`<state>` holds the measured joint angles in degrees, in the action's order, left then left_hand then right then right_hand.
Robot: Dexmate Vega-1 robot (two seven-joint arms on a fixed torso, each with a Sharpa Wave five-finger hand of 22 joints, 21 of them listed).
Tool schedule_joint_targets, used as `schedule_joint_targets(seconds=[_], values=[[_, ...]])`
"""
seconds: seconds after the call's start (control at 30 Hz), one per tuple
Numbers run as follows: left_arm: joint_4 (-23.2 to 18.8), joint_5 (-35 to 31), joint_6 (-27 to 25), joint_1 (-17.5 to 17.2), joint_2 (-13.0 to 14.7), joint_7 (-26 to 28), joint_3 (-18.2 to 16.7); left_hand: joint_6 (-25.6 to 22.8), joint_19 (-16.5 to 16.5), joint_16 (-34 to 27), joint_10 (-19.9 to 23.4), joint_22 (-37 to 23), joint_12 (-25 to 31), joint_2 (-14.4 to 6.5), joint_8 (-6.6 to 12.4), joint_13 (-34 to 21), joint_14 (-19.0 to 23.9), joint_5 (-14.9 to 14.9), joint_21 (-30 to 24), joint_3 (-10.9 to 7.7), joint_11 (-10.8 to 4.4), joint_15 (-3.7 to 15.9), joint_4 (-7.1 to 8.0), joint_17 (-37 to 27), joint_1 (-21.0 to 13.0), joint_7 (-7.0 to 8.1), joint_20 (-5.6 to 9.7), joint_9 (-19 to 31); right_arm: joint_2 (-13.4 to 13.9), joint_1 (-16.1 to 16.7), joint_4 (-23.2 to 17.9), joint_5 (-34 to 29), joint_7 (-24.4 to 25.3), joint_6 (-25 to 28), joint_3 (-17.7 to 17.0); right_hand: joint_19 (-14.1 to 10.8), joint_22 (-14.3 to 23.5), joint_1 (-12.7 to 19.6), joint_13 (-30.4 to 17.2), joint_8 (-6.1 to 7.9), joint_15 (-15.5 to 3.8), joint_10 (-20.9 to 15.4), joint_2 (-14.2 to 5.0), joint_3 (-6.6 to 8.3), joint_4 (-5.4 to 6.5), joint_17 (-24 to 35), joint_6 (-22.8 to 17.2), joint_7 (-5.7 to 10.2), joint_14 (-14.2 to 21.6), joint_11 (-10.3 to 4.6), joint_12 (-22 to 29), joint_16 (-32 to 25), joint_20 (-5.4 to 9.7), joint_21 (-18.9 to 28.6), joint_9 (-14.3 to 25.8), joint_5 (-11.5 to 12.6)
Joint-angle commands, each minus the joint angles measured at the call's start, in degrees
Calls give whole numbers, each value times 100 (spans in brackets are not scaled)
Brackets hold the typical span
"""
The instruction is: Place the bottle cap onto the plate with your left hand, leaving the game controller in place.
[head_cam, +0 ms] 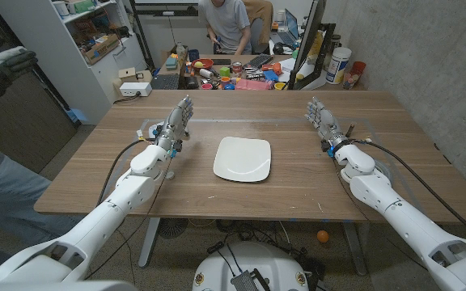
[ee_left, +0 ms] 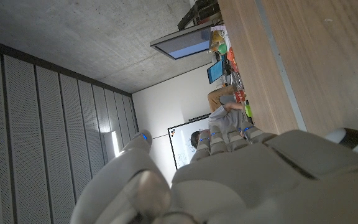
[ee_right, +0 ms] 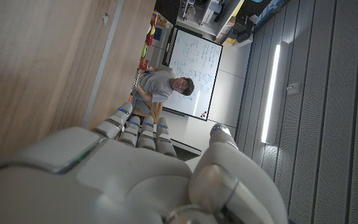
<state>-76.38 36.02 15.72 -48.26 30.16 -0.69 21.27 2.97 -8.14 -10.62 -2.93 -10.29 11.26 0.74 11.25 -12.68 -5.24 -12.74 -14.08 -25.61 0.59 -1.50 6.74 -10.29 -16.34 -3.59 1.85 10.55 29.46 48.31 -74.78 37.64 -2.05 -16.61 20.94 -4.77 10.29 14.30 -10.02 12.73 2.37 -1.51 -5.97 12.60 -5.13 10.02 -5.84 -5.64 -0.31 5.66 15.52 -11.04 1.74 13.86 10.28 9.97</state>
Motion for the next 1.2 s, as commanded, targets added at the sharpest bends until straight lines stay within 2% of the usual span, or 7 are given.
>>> schedule_joint_targets(seconds=[0.03, 0.3, 0.47, 0.7, 0.77, 1.0, 1.2], values=[[-444, -164, -186, -103, 156, 198, 56, -18, -51, -23, -51, -8, 41, -12, 34, -17, -45, -27, -11, -32, -16, -3, 2, -28, -54, -39, 168, 26, 50, 69, -23, 95, -135, -54, -53, -43, 6, 34, -31, 16, 61, -30, 6, 26, 2, 28, -26, -32, 22, 43, 24, -37, 2, 26, 25, 36], [-1228, 70, -480, -565, 483, 361, -167, -12, -79, -25, -53, -9, 41, -45, 28, 10, -32, -27, 16, -49, -31, -4, -25, -25, -87, -13, 54, 26, 53, 78, -32, 77, 21, -138, -151, -50, 7, 28, -32, 5, 53, -55, 7, 21, 1, 29, -38, -23, 34, 31, 18, -33, 3, 15, 26, 35], [-2313, -19, -667, -1299, 1221, 655, -603, 5, -133, -15, -48, -13, 45, -66, 21, 37, -45, -16, 54, -69, -31, -3, -75, -22, -146, -3, -175, 28, 69, -17, -64, -17, 198, -255, -252, -48, 7, 24, -32, 7, 51, -73, 10, 17, 0, 29, -68, -8, 43, 51, 14, -31, -9, 4, 26, 34], [-3261, -415, -854, -2242, 1953, 1206, -1284, 10, -147, -16, 63, -13, 93, -55, 28, 53, -34, 2, 79, -95, -40, -45, -174, -17, -262, 0, -246, 36, 77, -113, -63, -109, 286, -250, -251, -52, 8, 17, -33, 0, 50, -128, 11, 11, -1, 30, -105, 6, 65, 79, 13, -27, -11, -13, 27, 35], [-3666, -645, -1050, -2762, 2330, 1423, -1694, -15, -168, -17, 141, -13, 125, -50, 50, 57, -26, 26, 104, -128, -50, -52, -276, -15, -391, 4, -349, 44, 73, -160, -42, -132, 279, -196, -215, -52, 8, 16, -33, -2, 46, -138, 11, 10, -1, 30, -109, 10, 78, 74, 13, -30, -12, -16, 27, 36], [-4545, -1376, -1808, -4119, 2851, 1654, -2971, -25, -233, -59, 279, -21, 205, -72, 106, 12, 109, 98, 179, -343, -210, -83, -788, -23, -1080, 1, -753, 80, 41, -248, 9, -191, 275, -80, -116, -41, 9, 9, -35, -15, 43, -215, 18, 6, -3, 31, -122, 24, 90, 96, 23, -22, -22, -37, 28, 37], [-5734, -2757, -3700, -5114, 3089, 1339, -4167, 61, -493, -66, 276, -21, 244, 59, 124, -68, 141, 91, 291, -488, -246, -168, -1306, -46, -1747, 32, -1025, 105, 3, -277, 38, -205, 314, -61, -98, -24, 10, 5, -35, -24, 47, -222, 19, 5, -2, 31, -124, 43, 91, 90, 16, -17, -36, -51, 29, 39]])
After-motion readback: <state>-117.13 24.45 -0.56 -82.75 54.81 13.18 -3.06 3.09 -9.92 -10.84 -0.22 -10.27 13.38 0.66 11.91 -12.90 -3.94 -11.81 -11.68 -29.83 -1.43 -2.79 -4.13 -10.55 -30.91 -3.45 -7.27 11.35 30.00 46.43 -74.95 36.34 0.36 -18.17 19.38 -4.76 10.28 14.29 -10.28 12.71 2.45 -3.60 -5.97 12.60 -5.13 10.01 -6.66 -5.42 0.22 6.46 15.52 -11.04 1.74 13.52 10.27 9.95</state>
